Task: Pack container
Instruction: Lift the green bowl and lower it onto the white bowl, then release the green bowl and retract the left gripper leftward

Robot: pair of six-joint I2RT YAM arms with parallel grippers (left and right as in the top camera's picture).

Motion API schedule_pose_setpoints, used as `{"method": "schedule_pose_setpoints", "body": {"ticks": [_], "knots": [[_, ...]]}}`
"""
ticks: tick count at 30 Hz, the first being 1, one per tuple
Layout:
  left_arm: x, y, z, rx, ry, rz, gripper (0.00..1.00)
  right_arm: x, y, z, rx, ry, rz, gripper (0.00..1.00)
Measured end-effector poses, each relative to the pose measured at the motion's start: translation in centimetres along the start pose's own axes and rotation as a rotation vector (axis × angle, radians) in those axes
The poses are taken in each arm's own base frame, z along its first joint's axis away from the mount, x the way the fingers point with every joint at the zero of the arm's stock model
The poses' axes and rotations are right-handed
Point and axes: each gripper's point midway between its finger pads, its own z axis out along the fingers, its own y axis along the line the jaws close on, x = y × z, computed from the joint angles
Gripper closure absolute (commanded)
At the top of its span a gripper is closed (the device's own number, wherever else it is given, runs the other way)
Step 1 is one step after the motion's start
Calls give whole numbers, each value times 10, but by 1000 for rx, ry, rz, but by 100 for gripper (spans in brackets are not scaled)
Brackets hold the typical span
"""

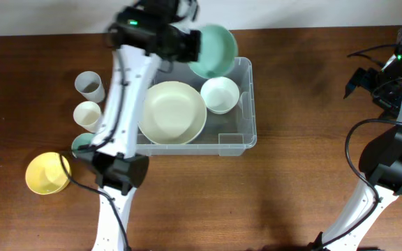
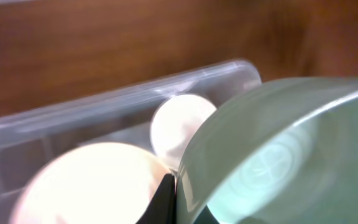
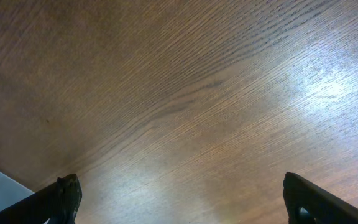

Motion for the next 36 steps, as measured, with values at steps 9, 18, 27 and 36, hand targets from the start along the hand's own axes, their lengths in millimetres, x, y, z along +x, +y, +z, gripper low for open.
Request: {"method": "schedule_pose_setpoints", "body": {"ticks": [9, 18, 27, 36], "knots": [[43, 18, 68, -44, 171, -17, 99, 0, 0, 0, 0, 0, 0, 1], [44, 26, 102, -39, 148, -2, 99, 0, 0, 0, 0, 0, 0, 1], [45, 30, 122, -35, 124, 7, 98, 0, 0, 0, 0, 0, 0, 1], [45, 31, 129, -32, 116, 27, 97, 0, 0, 0, 0, 0, 0, 1]]}}
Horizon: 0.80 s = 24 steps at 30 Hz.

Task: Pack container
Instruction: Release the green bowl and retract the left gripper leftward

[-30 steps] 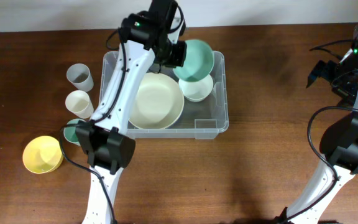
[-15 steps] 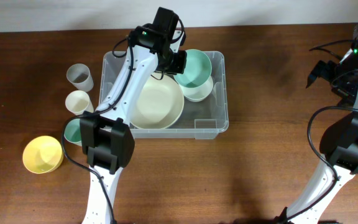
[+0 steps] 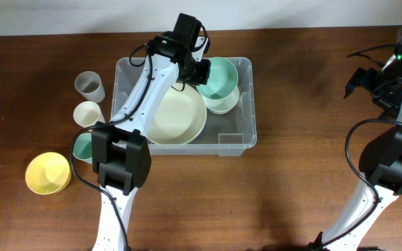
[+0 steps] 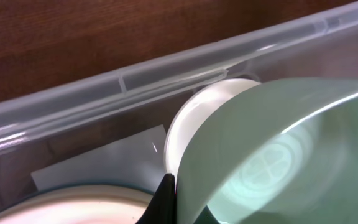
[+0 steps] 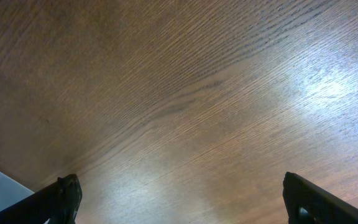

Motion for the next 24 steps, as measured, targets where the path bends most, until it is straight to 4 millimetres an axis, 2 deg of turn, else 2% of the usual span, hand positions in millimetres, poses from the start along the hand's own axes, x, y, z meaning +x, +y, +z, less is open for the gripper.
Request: {"method": "schedule_pose_setpoints", "body": {"ticks": [8, 10, 16, 22, 24], "knots": [[0, 0, 4, 1, -3, 12, 92, 0, 0, 0, 0, 0, 0, 1], [1, 0, 4, 1, -3, 16, 86, 0, 0, 0, 0, 0, 0, 1], [1, -3, 5, 5, -2, 26, 83, 0, 0, 0, 0, 0, 0, 1], [1, -6, 5, 9, -2, 36, 59, 0, 0, 0, 0, 0, 0, 1], [1, -6, 5, 9, -5, 43, 47, 0, 0, 0, 0, 0, 0, 1]]}}
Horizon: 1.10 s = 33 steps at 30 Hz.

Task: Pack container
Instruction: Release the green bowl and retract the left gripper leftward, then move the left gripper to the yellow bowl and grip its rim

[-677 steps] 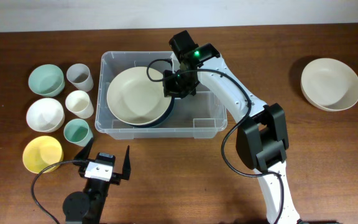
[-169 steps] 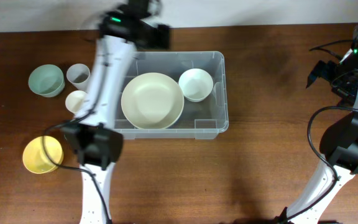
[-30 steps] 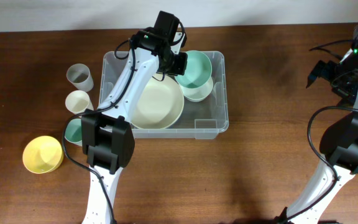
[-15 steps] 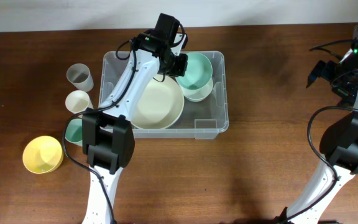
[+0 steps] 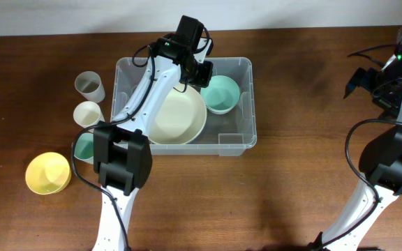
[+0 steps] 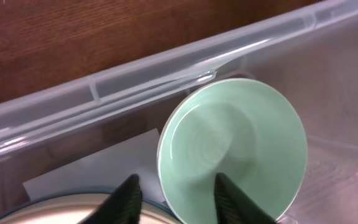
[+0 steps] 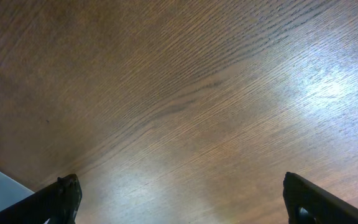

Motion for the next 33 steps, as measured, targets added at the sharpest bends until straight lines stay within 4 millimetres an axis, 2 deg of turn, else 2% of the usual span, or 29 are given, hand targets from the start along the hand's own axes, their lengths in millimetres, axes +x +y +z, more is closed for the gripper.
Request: {"method": "schedule_pose_setpoints", "body": {"ticks": [3, 5, 6, 7, 9, 11, 13, 15, 20, 24, 28, 32, 33], "knots": [[-1, 1, -2, -1, -1, 11, 38, 0, 0, 0, 0, 0, 0, 1], [-5, 2, -9, -2, -11, 15, 14, 0, 0, 0, 0, 0, 0, 1], [-11, 4, -18, -4, -25, 18, 5, 0, 0, 0, 0, 0, 0, 1], [-19, 6, -27, -6, -46, 20, 1, 0, 0, 0, 0, 0, 0, 1], [-35, 15, -50, -14, -97, 8, 1, 0, 0, 0, 0, 0, 0, 1], [-53, 31, -81, -30, -165, -18, 1, 0, 0, 0, 0, 0, 0, 1], [-61, 56, -115, -65, -212, -68, 1, 0, 0, 0, 0, 0, -1, 1], [-60, 86, -149, -112, -242, -133, 1, 0, 0, 0, 0, 0, 0, 1], [-28, 160, -230, -226, -275, -314, 1, 0, 0, 0, 0, 0, 0, 1], [4, 208, -281, -299, -298, -459, 1, 0, 0, 0, 0, 0, 0, 1], [46, 244, -312, -351, -268, -605, 1, 0, 0, 0, 0, 0, -1, 1], [98, 271, -328, -377, -183, -813, 0, 0, 0, 0, 0, 0, 0, 1], [105, 277, -331, -382, -179, -847, 1, 0, 0, 0, 0, 0, 0, 1]]}}
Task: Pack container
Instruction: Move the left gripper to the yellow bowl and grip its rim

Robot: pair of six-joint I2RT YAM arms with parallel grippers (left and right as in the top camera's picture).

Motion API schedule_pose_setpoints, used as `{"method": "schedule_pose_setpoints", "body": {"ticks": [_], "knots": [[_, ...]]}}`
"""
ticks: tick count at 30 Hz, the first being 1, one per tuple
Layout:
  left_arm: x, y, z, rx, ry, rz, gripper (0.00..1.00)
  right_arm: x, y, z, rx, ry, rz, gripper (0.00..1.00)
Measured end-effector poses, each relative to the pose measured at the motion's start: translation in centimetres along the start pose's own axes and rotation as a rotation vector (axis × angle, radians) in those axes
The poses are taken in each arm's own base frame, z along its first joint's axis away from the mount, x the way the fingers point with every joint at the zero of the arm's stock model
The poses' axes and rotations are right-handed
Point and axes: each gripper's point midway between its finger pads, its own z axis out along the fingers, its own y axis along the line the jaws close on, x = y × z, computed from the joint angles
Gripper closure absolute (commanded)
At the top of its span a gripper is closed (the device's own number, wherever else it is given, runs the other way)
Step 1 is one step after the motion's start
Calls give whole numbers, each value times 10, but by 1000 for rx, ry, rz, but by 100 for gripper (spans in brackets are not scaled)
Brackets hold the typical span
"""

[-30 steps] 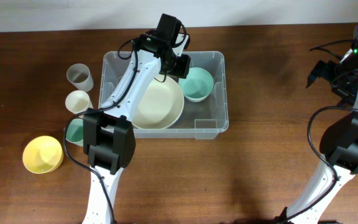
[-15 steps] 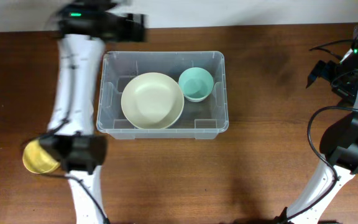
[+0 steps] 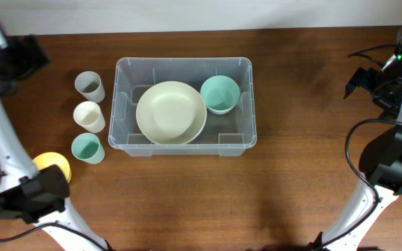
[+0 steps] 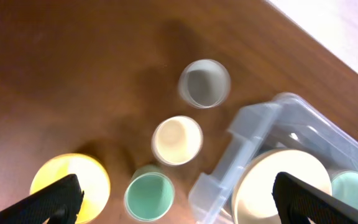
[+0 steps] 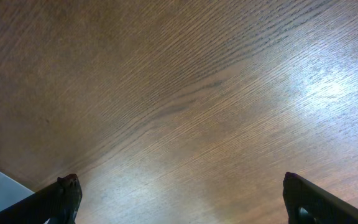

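Observation:
The clear plastic container (image 3: 183, 61) stands mid-table. Inside lie a large cream bowl (image 3: 171, 113) and a mint-green bowl (image 3: 220, 93) nested on a white bowl. To its left stand a grey cup (image 3: 89, 85), a cream cup (image 3: 89, 116) and a green cup (image 3: 88, 148); a yellow bowl (image 3: 54, 164) is partly hidden by my left arm. My left gripper (image 3: 23, 59) is open, empty and high over the far left; its view shows the cups (image 4: 177, 139) and the yellow bowl (image 4: 70, 185) below. My right gripper (image 5: 182, 196) is open over bare wood.
The right arm (image 3: 389, 84) stands at the table's far right edge, well away from the container. The left arm's base (image 3: 30, 199) is at the near left beside the yellow bowl. A pale wall runs along the table's back edge.
My left gripper has left the container, where it hung open over the green bowl, and is now open high over the table's far left. The right arm has not moved.
My left gripper held the green bowl tilted above the container's back right corner. Then it held the bowl low over the small white bowl. Then it was open, with the green bowl resting in the white one. Now it is far left, empty.

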Motion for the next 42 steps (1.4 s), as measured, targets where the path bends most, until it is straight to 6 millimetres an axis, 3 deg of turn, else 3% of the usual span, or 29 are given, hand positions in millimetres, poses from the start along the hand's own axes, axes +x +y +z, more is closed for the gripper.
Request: {"method": "schedule_pose_setpoints", "body": {"ticks": [5, 8, 15, 21, 28, 36, 42], "knots": [[-6, 44, 1, -46, 5, -134, 1, 0, 0, 0, 0, 0, 0, 1], [1, 60, 8, -69, 48, -180, 1, 0, 0, 0, 0, 0, 0, 1], [64, 90, 39, -142, 287, -280, 0, 0, 0, 0, 0, 0, 0, 1], [109, 111, 29, -212, 345, -339, 0, 0, 0, 0, 0, 0, 0, 1], [142, 134, 19, -276, 256, -421, 0, 0, 0, 0, 0, 0, 0, 1], [181, 168, 58, -384, 261, -530, 0, 0, 0, 0, 0, 0, 1, 1], [193, 199, 78, -443, 229, -633, 0, 0, 0, 0, 0, 0, 1, 1]]}}
